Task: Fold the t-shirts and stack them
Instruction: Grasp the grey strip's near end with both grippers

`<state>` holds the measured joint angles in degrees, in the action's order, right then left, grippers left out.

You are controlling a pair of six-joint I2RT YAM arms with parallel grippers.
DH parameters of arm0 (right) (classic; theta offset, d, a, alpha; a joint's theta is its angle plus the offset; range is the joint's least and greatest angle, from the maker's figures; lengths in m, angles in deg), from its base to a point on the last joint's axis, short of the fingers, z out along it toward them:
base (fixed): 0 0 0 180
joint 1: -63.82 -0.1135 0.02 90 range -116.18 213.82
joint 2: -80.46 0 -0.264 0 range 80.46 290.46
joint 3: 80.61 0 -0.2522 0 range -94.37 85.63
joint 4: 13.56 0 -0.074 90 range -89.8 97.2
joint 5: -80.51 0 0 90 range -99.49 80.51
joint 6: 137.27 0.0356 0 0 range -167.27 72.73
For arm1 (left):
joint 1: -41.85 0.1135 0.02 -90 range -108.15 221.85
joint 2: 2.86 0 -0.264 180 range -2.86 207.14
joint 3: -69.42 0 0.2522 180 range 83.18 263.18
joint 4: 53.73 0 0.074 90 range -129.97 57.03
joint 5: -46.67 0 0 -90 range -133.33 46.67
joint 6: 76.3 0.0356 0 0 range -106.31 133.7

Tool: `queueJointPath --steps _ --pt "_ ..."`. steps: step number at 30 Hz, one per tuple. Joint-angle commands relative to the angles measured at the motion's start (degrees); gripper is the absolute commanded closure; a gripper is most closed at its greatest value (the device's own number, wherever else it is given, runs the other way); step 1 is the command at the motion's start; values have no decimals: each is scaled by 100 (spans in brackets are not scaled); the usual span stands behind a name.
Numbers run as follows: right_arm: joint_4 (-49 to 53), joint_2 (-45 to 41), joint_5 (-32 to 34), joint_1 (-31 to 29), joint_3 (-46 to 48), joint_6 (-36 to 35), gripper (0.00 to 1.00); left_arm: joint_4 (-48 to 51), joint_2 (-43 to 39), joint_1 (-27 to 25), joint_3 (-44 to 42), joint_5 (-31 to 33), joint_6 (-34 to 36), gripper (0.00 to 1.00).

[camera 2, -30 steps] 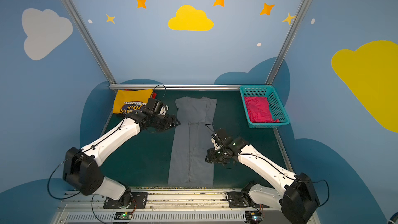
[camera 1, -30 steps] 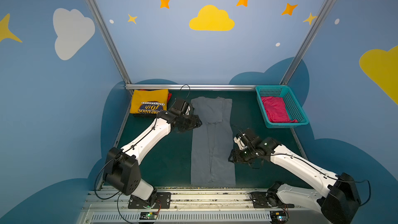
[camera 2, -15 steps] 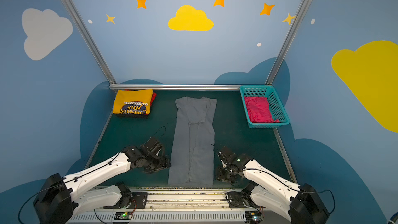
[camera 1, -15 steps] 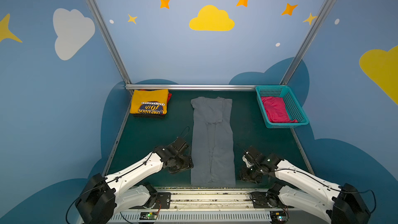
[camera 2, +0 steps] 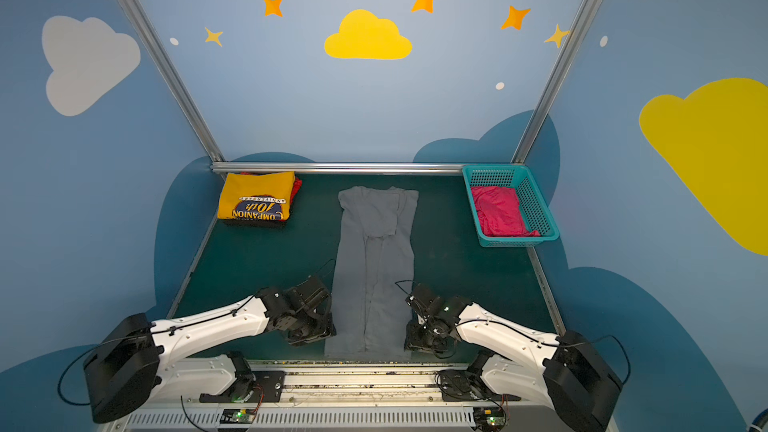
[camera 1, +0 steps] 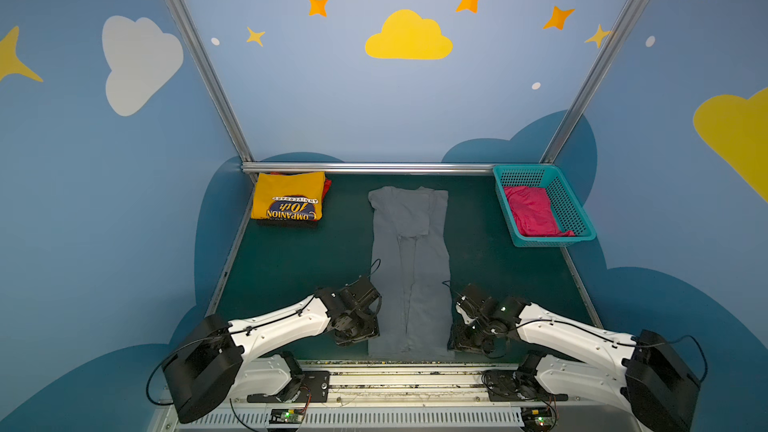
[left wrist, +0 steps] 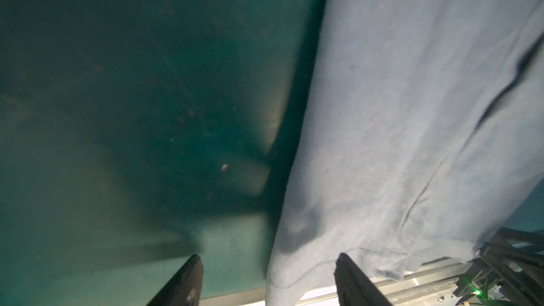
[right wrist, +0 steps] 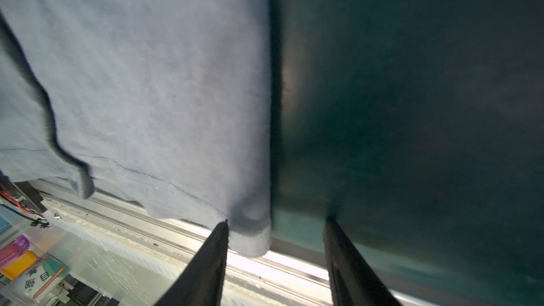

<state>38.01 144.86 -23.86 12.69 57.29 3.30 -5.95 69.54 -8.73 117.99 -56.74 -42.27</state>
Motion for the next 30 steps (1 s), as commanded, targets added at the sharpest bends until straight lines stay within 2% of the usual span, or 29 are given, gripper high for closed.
queueJointPath --steps 1,5,9,18,26,30 --pt "-77 208 21 -200 55 135 45 -112 156 -146 -62 15 -131 32" --pt "-381 265 -81 -307 195 326 46 -256 332 -339 -105 -42 -279 36" --pt "-439 389 -106 -370 215 370 52 -359 511 -466 -76 -56 -336 43" --pt "-464 545 -57 -442 165 409 67 -287 793 -729 179 -33 -431 67" --pt "-558 573 -101 -502 152 473 75 -196 654 -786 188 69 -514 87" --pt "-559 709 -134 -512 109 455 85 -194 636 -786 254 75 -504 95"
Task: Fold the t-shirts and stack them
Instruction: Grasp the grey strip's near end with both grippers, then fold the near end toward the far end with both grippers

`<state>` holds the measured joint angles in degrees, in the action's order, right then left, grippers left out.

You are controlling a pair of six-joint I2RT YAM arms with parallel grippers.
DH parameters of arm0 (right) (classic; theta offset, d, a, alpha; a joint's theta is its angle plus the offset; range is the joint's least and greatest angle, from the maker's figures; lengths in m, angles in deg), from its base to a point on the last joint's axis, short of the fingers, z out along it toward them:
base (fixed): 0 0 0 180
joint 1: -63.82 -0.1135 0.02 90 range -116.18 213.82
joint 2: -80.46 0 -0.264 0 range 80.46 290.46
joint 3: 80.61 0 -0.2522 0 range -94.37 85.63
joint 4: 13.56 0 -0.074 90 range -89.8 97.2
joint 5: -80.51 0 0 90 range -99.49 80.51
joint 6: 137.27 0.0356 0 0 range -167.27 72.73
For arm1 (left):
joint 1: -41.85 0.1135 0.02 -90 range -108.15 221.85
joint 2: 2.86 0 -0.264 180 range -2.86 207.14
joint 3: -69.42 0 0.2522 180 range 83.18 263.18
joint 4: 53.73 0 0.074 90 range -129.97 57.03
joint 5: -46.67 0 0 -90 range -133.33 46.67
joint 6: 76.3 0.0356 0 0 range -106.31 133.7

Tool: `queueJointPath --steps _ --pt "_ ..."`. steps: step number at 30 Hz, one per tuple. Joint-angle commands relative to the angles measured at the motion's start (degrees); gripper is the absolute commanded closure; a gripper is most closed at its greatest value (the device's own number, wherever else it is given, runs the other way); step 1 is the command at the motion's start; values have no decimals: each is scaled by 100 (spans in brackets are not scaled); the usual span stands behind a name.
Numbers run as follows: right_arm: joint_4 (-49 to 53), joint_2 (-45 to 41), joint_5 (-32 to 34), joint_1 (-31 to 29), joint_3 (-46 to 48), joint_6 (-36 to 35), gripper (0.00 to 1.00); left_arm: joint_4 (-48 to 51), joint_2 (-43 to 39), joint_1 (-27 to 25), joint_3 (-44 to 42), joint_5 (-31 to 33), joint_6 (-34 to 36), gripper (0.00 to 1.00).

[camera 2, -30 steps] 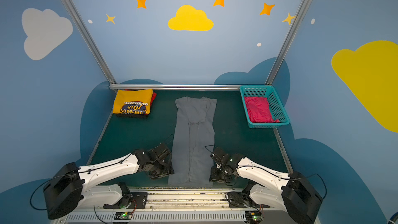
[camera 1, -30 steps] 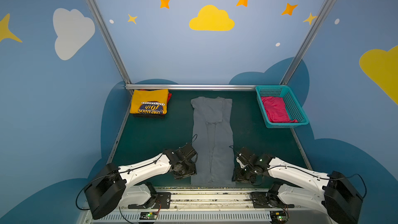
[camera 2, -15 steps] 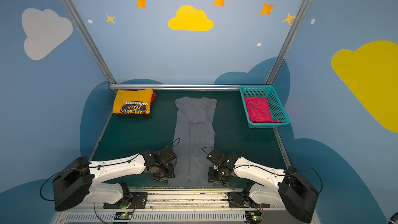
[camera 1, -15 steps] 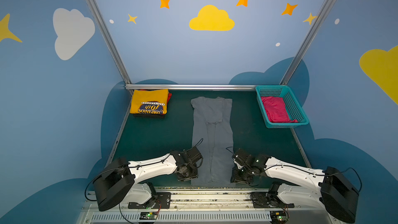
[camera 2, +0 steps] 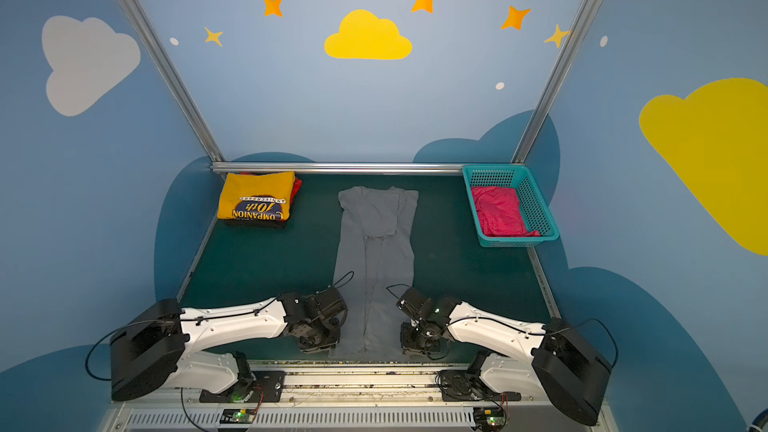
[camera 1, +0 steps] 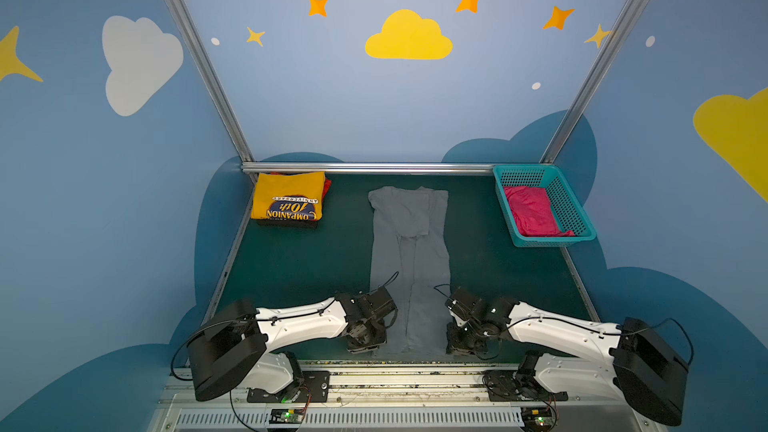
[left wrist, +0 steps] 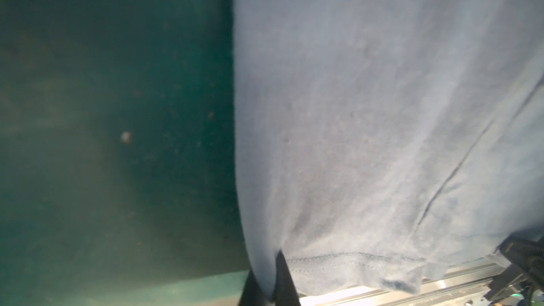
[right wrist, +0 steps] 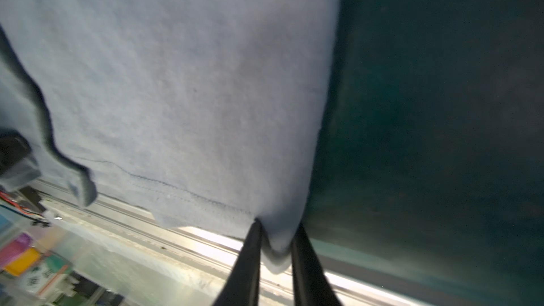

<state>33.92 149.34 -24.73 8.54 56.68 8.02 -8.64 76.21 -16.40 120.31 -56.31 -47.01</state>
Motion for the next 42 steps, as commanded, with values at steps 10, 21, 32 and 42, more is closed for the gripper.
queueJointPath --steps 10,21,32,42 --pt "517 8 382 -35 -481 -131 100 585 -113 65 664 562 38 95" --pt "1167 -335 441 1053 -1201 -714 100 965 -208 897 1389 922 264 95" --pt "1164 971 -168 2207 -2657 -2176 100 943 298 2222 2526 567 1561 95" --pt "1277 2271 -242 2870 -4300 -2990 100 1059 1619 2889 4025 236 2613 95"
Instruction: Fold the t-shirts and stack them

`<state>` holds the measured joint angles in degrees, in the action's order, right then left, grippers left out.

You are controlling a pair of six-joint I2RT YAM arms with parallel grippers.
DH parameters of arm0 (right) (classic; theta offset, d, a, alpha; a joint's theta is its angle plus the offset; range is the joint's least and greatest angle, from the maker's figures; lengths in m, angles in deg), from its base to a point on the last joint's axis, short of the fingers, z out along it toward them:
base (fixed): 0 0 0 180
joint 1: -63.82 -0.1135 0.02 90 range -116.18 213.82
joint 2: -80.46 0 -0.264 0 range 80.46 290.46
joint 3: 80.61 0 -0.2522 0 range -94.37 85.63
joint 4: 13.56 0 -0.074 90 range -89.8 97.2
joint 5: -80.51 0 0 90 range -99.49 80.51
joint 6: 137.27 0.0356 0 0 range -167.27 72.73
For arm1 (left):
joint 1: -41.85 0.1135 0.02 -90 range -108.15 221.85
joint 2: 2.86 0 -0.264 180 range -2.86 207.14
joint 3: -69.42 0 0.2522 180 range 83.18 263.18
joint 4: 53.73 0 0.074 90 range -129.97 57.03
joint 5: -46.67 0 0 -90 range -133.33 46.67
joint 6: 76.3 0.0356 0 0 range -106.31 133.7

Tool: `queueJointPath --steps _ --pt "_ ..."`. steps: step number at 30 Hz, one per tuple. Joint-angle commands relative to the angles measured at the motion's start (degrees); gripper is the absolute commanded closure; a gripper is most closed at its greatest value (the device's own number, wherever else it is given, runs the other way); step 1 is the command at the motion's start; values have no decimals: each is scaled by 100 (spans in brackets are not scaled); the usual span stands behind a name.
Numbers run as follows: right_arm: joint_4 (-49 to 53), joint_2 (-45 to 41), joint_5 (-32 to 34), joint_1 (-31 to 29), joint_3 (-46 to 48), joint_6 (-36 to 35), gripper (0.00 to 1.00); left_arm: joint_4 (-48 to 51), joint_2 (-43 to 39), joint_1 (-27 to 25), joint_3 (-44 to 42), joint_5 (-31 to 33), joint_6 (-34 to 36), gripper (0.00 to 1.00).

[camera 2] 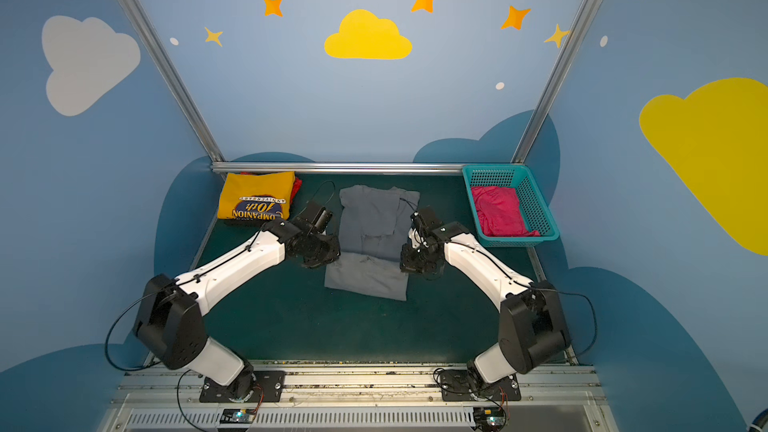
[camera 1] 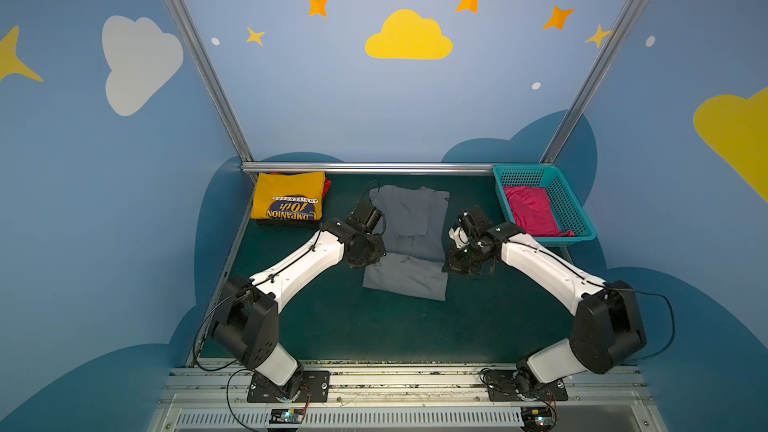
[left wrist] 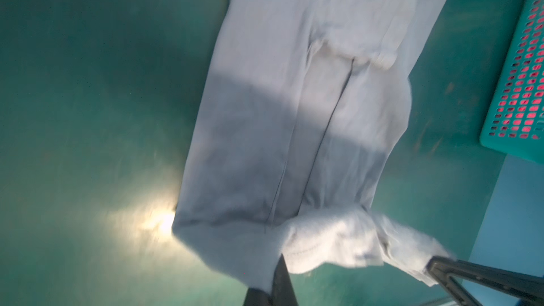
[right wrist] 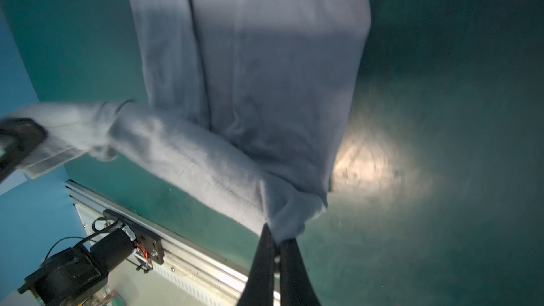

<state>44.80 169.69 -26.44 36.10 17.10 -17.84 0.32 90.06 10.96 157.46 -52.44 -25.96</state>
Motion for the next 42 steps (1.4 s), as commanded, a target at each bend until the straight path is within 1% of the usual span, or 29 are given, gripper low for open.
queueJointPath --steps 1,3,7,11,15,21,28,32,38,42 --pt "224 362 -96 168 -498 -471 100 154 386 215 451 -217 612 95" --pt "217 550 -89 261 -710 -540 100 128 653 311 710 -267 732 95" --pt "235 916 -162 464 -1055 -681 100 0 1166 501 1121 -603 966 95" --pt "236 1308 -233 664 -1378 -791 100 -246 1602 723 1414 -921 1085 95" --pt "289 1743 -404 768 -1697 -919 100 -277 1985 922 1773 -1207 1142 95" --pt "393 2321 -485 777 -2065 -1020 100 -392 2297 1117 1941 -1385 1127 95" --pt "439 2733 -450 825 -2344 -1041 100 -584 2826 1235 2197 -1928 1153 95" --pt "434 2894 -414 880 -2449 -1040 100 -547 3131 1261 2421 -1981 1131 95" --pt "443 3144 -471 992 -2610 -1019 100 -766 3350 1358 2499 -2012 826 95" --pt "448 3292 -606 1037 -2717 -983 100 -697 3451 1389 2622 -2032 760 90"
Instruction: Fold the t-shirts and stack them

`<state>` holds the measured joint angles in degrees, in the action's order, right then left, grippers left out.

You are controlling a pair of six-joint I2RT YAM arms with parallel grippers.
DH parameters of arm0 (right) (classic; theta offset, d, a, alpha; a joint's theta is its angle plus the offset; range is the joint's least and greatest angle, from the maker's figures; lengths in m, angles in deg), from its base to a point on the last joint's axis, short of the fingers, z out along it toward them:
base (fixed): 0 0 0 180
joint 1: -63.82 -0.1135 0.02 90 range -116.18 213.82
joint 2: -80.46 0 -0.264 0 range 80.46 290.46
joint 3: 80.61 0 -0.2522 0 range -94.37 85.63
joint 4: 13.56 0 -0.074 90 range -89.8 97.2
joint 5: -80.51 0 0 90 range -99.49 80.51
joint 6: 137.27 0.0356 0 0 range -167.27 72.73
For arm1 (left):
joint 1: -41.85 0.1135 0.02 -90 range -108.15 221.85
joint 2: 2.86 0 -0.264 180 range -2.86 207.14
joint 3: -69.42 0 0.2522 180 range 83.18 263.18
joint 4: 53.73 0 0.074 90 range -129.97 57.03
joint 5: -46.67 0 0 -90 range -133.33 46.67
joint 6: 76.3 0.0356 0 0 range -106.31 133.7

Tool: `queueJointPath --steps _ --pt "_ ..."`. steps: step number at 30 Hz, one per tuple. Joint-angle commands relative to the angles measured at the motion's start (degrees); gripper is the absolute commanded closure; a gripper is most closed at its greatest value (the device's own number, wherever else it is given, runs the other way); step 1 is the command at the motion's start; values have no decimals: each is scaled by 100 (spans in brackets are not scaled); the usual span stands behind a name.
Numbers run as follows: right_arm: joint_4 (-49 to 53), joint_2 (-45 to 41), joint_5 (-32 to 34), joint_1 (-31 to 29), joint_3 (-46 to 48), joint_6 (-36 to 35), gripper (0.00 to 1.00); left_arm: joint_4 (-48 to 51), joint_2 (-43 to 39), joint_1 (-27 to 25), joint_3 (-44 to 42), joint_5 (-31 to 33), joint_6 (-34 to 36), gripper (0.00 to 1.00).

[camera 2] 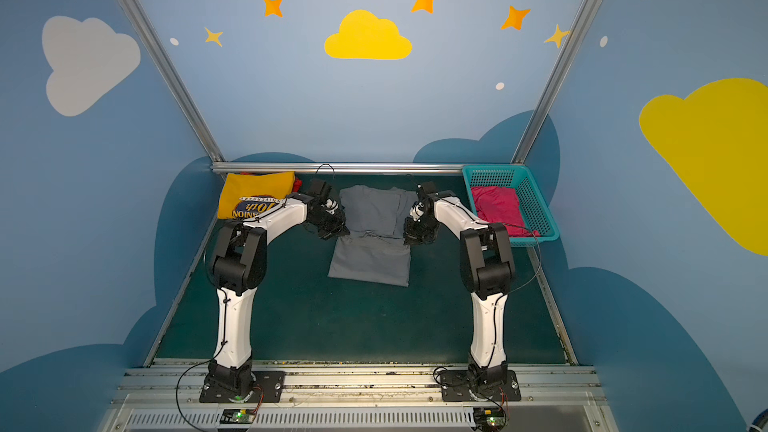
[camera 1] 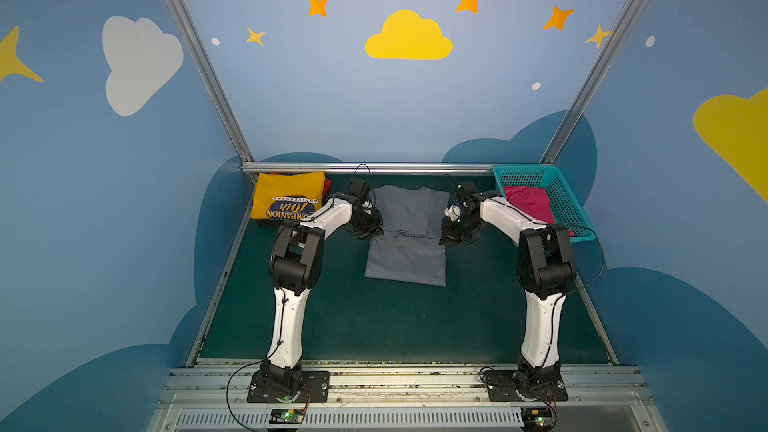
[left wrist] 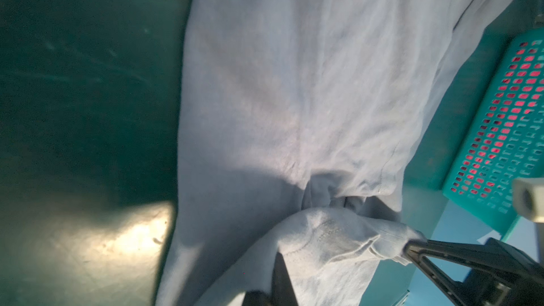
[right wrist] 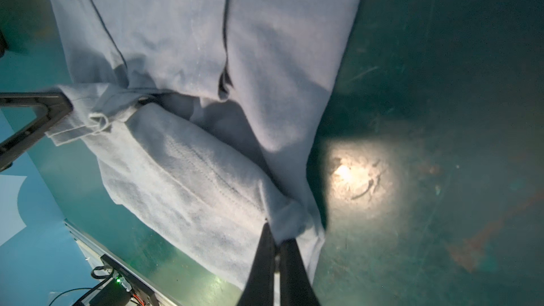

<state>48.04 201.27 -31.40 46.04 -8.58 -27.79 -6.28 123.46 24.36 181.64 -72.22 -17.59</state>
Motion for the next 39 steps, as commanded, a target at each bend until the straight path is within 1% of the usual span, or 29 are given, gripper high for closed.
queueJointPath --steps 1,3,4,7,8,10,13,18,23,25,28,29,33,39 --pt "121 152 -142 47 -167 20 100 32 135 52 264 -49 -73 87" --pt "101 179 -243 53 -199 51 98 93 156 53 323 -101 -84 83" --pt "62 188 -322 55 -203 72 95 77 147 58 323 -147 -99 77" --pt "-25 197 -510 57 -211 140 85 50 162 71 323 -270 -170 65" --pt "-48 212 -545 64 -220 154 80 43 181 79 332 -311 -191 63" --pt "-78 240 -613 62 -251 177 77 9 237 104 349 -388 -245 59" --pt "-130 308 -765 82 -297 231 71 -84 343 149 376 -567 -353 58" --pt "-397 388 -1191 185 -260 418 66 -423 506 296 342 -1022 -667 57" --pt "-642 528 -1494 327 -273 674 68 -812 575 430 280 -1276 -994 57" --pt "-729 581 -1574 376 -277 757 71 -957 631 479 280 -1357 -1172 59" --pt "-854 645 -1663 449 -290 889 71 -1231 750 545 271 -1511 -1487 59" --pt "-871 660 -1676 476 -299 919 69 -1291 773 561 271 -1530 -1555 58" --pt "-974 646 -1728 552 -308 997 67 -1426 743 623 204 -1479 -1708 57" --pt "-1151 478 -1755 726 -255 1150 61 -1581 363 784 -120 -1168 -1757 56"
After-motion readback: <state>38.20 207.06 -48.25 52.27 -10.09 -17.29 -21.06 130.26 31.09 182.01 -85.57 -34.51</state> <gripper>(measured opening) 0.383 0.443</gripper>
